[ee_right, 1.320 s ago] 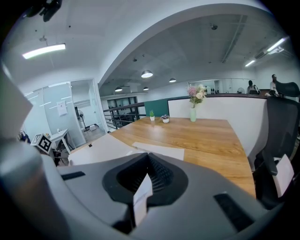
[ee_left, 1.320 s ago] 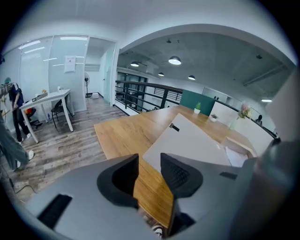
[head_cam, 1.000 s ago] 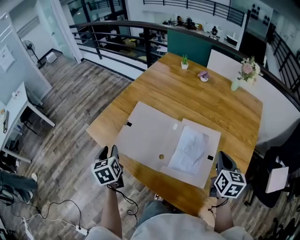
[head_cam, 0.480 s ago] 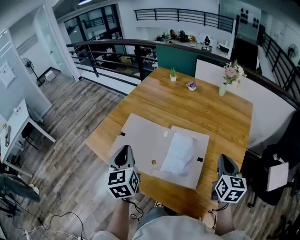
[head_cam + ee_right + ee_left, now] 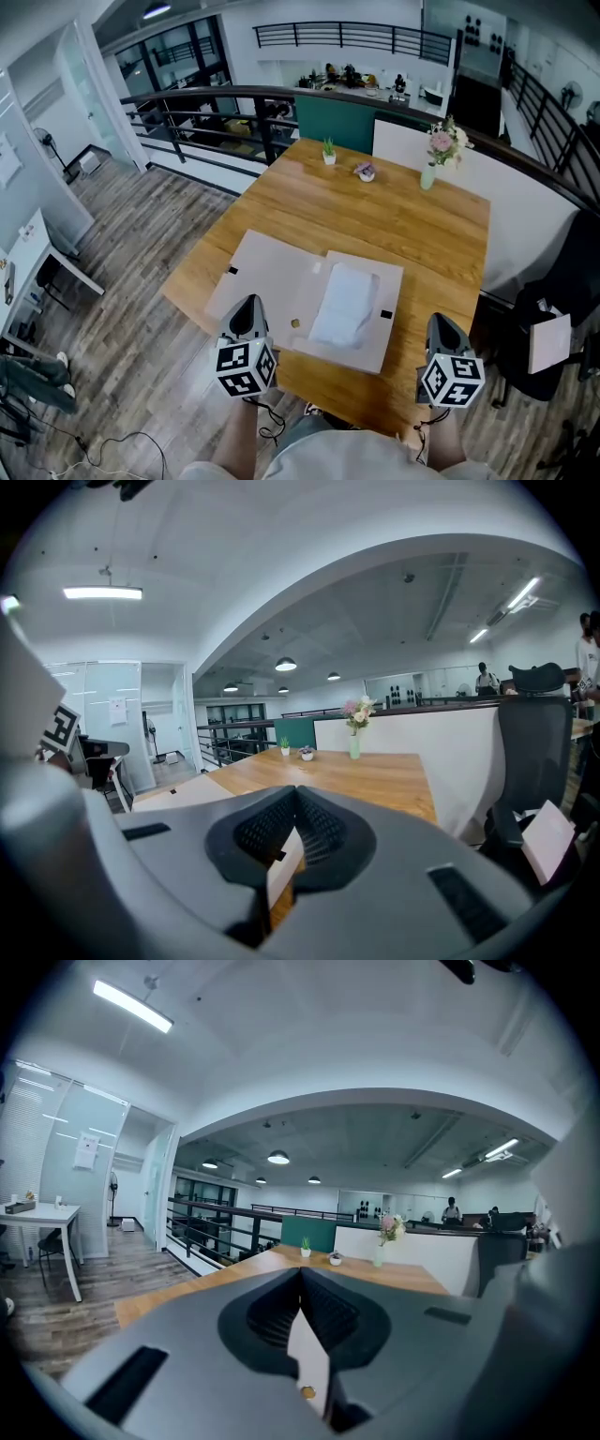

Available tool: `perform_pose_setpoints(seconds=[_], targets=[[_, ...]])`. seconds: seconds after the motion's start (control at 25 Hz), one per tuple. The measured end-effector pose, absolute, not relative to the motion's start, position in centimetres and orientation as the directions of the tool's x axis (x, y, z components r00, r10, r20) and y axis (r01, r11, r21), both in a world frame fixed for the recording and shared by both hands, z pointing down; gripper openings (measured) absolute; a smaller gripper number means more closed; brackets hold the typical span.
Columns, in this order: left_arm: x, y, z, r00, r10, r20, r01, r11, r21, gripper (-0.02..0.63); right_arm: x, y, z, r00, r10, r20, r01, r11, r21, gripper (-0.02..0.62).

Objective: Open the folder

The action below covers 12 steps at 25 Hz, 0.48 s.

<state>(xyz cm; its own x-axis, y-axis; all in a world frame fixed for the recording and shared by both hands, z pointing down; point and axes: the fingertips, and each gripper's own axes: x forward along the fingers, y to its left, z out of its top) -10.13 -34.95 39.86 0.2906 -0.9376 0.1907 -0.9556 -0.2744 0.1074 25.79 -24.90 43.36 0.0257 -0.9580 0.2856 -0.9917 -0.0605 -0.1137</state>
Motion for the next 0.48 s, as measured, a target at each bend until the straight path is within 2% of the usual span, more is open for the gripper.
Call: perform_pose_setpoints(seconds=[0.48], targets=[[-11.1, -35.3, 40.8, 0.264, -0.938, 0.226, -0.963, -0.245, 0.107, 0.005, 25.9, -24.9, 42.5, 0.054, -0.961, 0.272, -0.994, -0.077, -0.075, 0.0]])
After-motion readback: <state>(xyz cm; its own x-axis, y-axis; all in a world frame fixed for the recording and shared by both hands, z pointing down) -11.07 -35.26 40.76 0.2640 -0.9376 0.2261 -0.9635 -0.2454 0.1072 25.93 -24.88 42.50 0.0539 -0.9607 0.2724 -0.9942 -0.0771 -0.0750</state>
